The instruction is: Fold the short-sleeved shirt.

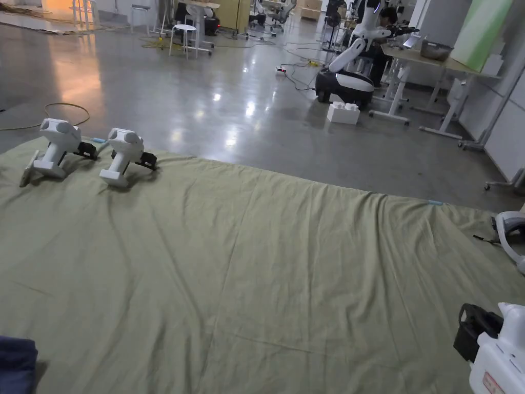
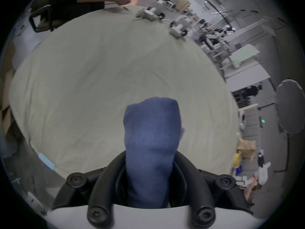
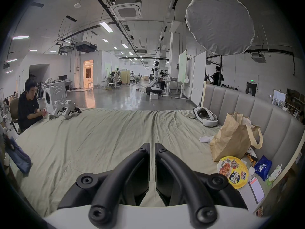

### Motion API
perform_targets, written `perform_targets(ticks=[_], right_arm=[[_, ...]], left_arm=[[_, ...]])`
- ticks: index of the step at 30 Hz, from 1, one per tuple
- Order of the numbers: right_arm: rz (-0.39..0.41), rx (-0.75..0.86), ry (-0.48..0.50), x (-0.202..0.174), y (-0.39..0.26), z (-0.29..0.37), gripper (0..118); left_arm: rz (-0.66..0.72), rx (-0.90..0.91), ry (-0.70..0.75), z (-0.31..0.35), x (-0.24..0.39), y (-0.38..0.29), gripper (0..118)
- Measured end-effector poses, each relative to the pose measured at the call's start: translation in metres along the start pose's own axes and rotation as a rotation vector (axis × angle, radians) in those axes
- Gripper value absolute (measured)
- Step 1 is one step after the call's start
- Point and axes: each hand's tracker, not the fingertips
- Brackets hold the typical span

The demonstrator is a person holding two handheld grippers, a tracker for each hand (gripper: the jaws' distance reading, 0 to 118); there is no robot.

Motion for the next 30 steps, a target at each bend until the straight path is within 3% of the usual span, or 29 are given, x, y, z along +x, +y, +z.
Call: perform_targets(ticks=[1, 3, 4, 5, 12, 14, 17, 21, 24, 30], right_arm=[[-0.003, -0.005, 0.002, 0.0, -0.003, 0.0, 7], [-0.004, -0.021, 0.009, -0.002, -0.008, -0.002, 7], [0.0, -0.029, 0.014, -0.003, -0.01, -0.003, 7], [0.005, -0.036, 0.018, -0.004, -0.012, -0.003, 7], [0.008, -0.049, 0.045, -0.007, -0.016, -0.006, 7], [0.002, -0.053, 0.054, -0.008, -0.018, -0.006, 7], [-0.001, -0.057, 0.071, -0.012, -0.02, -0.008, 7], [-0.002, -0.056, 0.09, -0.018, -0.023, -0.008, 7], [-0.017, -0.054, 0.101, -0.021, -0.027, -0.008, 7], [-0.018, -0.057, 0.116, -0.026, -0.033, -0.004, 7]], left_arm=[[0.001, -0.002, 0.037, -0.009, -0.006, 0.006, 32], [0.005, 0.015, 0.072, 0.015, 0.072, -0.067, 38], [0.01, 0.019, 0.067, 0.013, 0.075, -0.071, 49], [0.015, 0.019, 0.067, 0.012, 0.079, -0.075, 68], [-0.026, 0.128, 0.321, 0.064, 0.083, -0.078, 75], [-0.074, 0.177, 0.467, 0.078, 0.091, -0.086, 77], [-0.153, 0.234, 0.572, 0.089, 0.082, -0.076, 77], [-0.248, 0.342, 0.509, 0.088, 0.103, -0.097, 77], [-0.343, 0.421, 0.37, 0.08, 0.123, -0.112, 77], [-0.47, 0.627, 0.194, 0.04, 0.225, -0.186, 77]])
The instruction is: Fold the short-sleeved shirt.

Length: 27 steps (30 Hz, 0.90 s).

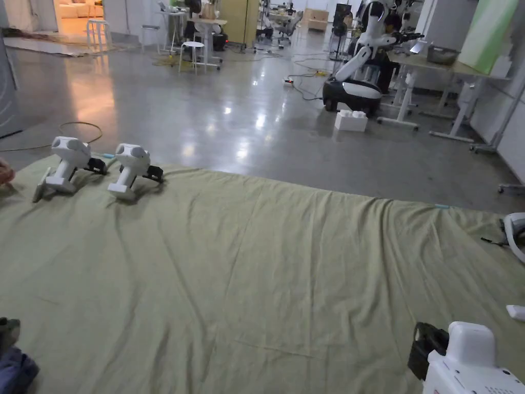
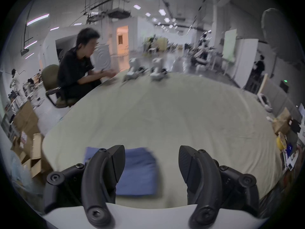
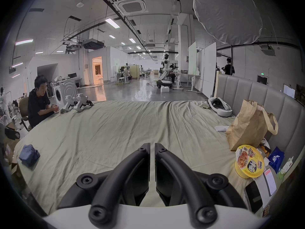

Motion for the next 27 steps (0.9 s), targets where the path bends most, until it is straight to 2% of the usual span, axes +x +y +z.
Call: perform_targets(ticks=[13, 15, 16, 17, 18, 20, 22, 24, 27], right_arm=[[0.005, 0.067, -0.051, -0.013, 0.001, 0.008, 7], [-0.006, 0.077, -0.053, -0.015, 0.002, 0.009, 7], [-0.008, 0.08, -0.053, -0.016, 0.002, 0.01, 7], [-0.01, 0.082, -0.051, -0.017, 0.003, 0.01, 7], [-0.01, 0.088, -0.053, -0.019, 0.003, 0.011, 7], [-0.007, 0.094, -0.053, -0.021, 0.003, 0.012, 7], [-0.012, 0.106, -0.048, -0.023, 0.003, 0.014, 7], [-0.019, 0.115, -0.049, -0.025, 0.004, 0.016, 7], [-0.032, 0.138, -0.046, -0.027, 0.004, 0.021, 7]], left_arm=[[-0.013, 0.268, -0.148, -0.016, 0.188, -0.009, 76], [-0.026, 0.305, -0.164, -0.011, 0.204, -0.005, 66], [-0.036, 0.324, -0.179, -0.009, 0.209, -0.003, 54], [-0.049, 0.347, -0.18, -0.003, 0.221, -0.001, 27], [-0.063, 0.35, -0.145, -0.002, 0.228, 0.001, 20], [-0.043, 0.38, -0.133, 0.002, 0.234, 0.004, 18], [-0.007, 0.404, -0.21, 0.007, 0.236, 0.007, 11], [-0.021, 0.4, -0.179, 0.008, 0.24, 0.009, 6], [-0.025, 0.413, -0.191, 0.009, 0.24, 0.011, 5]])
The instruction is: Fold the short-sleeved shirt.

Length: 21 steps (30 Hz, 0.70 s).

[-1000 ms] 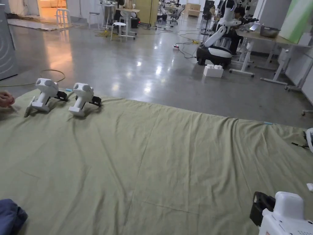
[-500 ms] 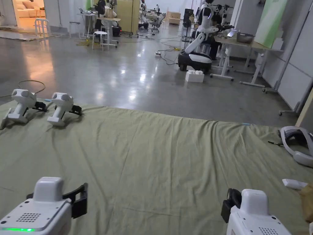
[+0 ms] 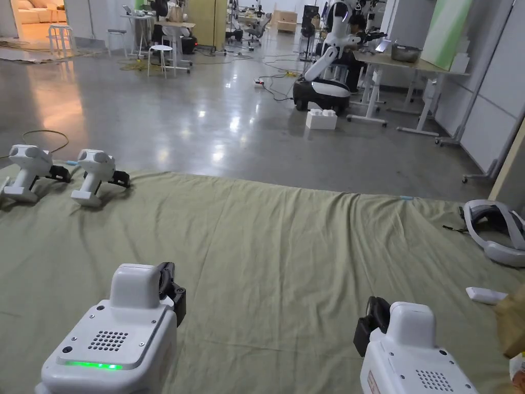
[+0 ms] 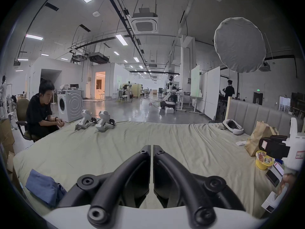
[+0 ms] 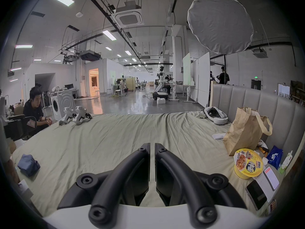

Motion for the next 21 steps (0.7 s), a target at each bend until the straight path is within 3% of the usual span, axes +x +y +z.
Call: perform_targets(ticks=[21], right_arm=[[0.028, 0.021, 0.006, -0.0067, 0.0096, 0.0008, 7]], left_arm=[[-0.005, -0.001, 0.029, 0.0031, -0.0008, 0.0006, 3]])
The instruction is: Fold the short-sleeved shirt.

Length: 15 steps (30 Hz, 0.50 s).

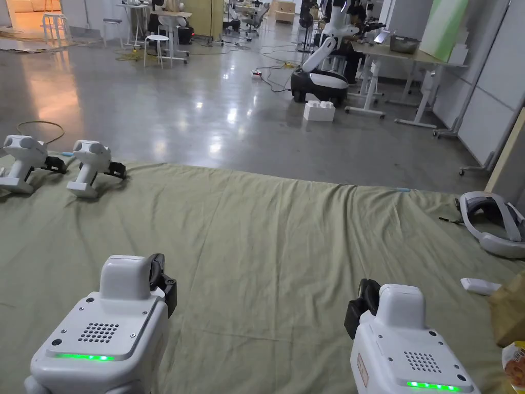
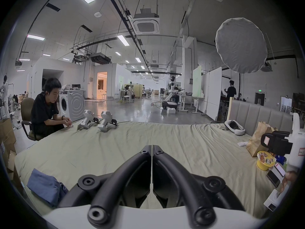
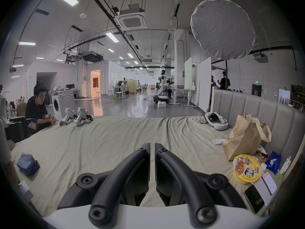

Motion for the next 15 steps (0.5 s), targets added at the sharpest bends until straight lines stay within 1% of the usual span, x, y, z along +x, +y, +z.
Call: perform_targets(ticks=[1, 2, 3, 4, 5, 6, 8, 9, 11, 14, 15], right_arm=[[-0.002, -0.003, -0.004, 0.0, 0.0, 0.0, 10], [-0.003, -0.006, -0.01, -0.001, 0.001, -0.001, 15], [0.0, -0.006, -0.013, -0.002, 0.001, -0.002, 21], [0.005, -0.003, -0.018, -0.002, 0.001, -0.002, 32], [0.013, -0.001, -0.024, -0.003, 0.001, -0.003, 53], [0.019, -0.001, -0.024, -0.003, 0.0, -0.004, 65], [0.018, 0.001, -0.02, -0.003, 0.001, -0.004, 78], [0.019, 0.004, -0.023, -0.004, 0.001, -0.004, 85], [0.02, 0.004, -0.038, -0.005, 0.001, -0.005, 98], [0.006, 0.011, -0.044, -0.004, 0.0, -0.005, 105], [0.003, 0.011, -0.047, -0.005, 0.0, -0.005, 107]], left_arm=[[-0.005, -0.004, 0.006, 0.001, -0.002, -0.001, 4], [-0.01, -0.007, 0.012, 0.001, -0.002, -0.001, 12], [-0.013, -0.005, 0.021, 0.001, -0.002, -0.002, 27], [-0.011, -0.006, 0.024, 0.002, -0.003, -0.003, 49], [-0.003, -0.012, 0.021, 0.003, -0.007, -0.003, 68], [0.02, -0.011, 0.006, 0.003, -0.01, -0.003, 70], [0.029, -0.008, 0.014, 0.004, -0.011, -0.003, 71], [0.028, -0.013, 0.035, 0.004, -0.013, -0.003, 75], [0.029, -0.023, 0.051, 0.002, -0.015, -0.002, 77], [0.051, -0.033, 0.056, 0.002, -0.02, -0.001, 86], [0.06, -0.034, 0.057, 0.002, -0.021, -0.001, 87]])
